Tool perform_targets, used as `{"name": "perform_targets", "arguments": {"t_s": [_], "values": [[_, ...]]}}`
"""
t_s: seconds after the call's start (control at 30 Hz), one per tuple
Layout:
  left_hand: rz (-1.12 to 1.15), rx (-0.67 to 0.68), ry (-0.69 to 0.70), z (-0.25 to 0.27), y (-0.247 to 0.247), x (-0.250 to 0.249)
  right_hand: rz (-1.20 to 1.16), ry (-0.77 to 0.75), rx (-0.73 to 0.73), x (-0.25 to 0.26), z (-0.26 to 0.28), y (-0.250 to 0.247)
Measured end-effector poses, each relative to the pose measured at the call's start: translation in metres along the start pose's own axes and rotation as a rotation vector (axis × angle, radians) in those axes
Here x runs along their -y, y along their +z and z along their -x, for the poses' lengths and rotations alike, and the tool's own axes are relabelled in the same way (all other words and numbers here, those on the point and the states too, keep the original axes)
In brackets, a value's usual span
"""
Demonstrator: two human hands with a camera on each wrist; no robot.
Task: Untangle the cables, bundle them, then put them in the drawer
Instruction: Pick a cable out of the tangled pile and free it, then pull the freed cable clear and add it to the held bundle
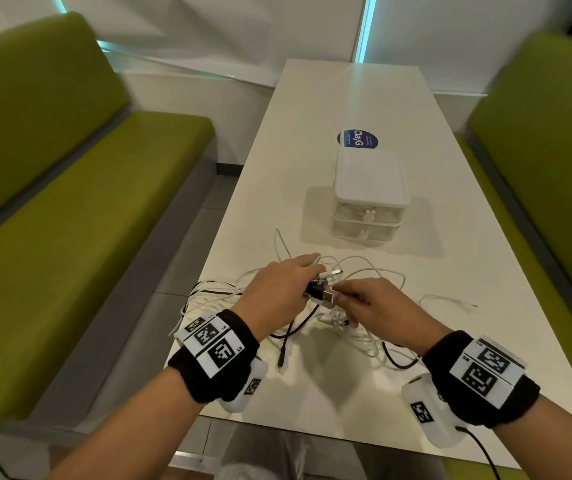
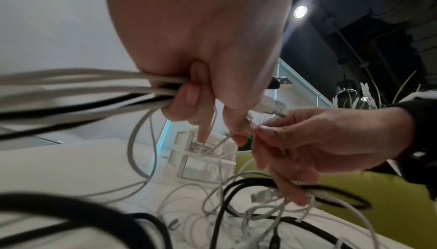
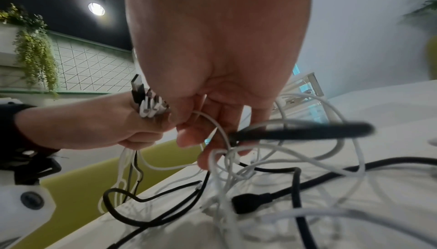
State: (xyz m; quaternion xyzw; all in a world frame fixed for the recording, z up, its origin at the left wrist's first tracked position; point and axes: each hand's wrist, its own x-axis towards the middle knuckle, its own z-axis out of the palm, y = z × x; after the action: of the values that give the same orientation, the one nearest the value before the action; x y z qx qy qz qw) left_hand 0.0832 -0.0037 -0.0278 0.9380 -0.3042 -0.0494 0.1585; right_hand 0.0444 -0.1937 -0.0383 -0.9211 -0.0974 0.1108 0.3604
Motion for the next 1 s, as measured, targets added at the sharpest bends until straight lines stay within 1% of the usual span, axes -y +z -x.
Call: {"name": "perform_targets", "arguments": {"t_s": [0.07, 0.2, 0.27, 0.37, 0.47, 0.53, 0.57, 0.63, 0.73, 0.77, 0.83, 0.9, 1.0], "values": [[0.108, -0.101, -0.012, 0.001, -0.002, 0.004, -0.026, -0.014, -0.032, -0.001, 0.000, 0.000], [0.340, -0.359, -0.032, 0.003, -0.017, 0.019, -0.028, -0.031, -0.126, -0.002, -0.006, -0.002], [0.412, -0.442, -0.050, 0.004, -0.027, 0.028, -0.029, -0.018, -0.177, -0.001, -0.009, -0.004], [0.384, -0.453, -0.097, 0.007, -0.034, 0.036, -0.019, -0.022, -0.188, 0.003, -0.012, -0.005], [0.434, -0.520, -0.234, 0.007, -0.035, 0.046, 0.056, 0.003, -0.151, 0.008, -0.015, -0.002], [0.414, -0.559, -0.320, 0.008, -0.035, 0.050, 0.112, 0.038, -0.113, 0.009, -0.016, -0.002], [0.375, -0.550, -0.338, 0.009, -0.036, 0.052, 0.107, 0.055, -0.089, 0.010, -0.016, -0.004], [0.293, -0.481, -0.351, 0.011, -0.037, 0.052, 0.105, 0.076, -0.059, 0.015, -0.017, -0.006], [0.235, -0.417, -0.379, 0.015, -0.040, 0.059, 0.228, 0.059, -0.100, 0.026, -0.024, -0.005], [0.210, -0.419, -0.398, 0.016, -0.042, 0.064, 0.246, 0.048, -0.125, 0.031, -0.026, -0.004], [0.163, -0.442, -0.444, 0.020, -0.046, 0.077, 0.188, 0.035, -0.144, 0.040, -0.033, -0.002], [0.098, -0.457, -0.501, 0.026, -0.051, 0.093, 0.140, 0.025, -0.121, 0.047, -0.040, 0.004], [0.038, -0.456, -0.554, 0.036, -0.060, 0.113, 0.181, -0.008, -0.056, 0.052, -0.051, 0.018]]}}
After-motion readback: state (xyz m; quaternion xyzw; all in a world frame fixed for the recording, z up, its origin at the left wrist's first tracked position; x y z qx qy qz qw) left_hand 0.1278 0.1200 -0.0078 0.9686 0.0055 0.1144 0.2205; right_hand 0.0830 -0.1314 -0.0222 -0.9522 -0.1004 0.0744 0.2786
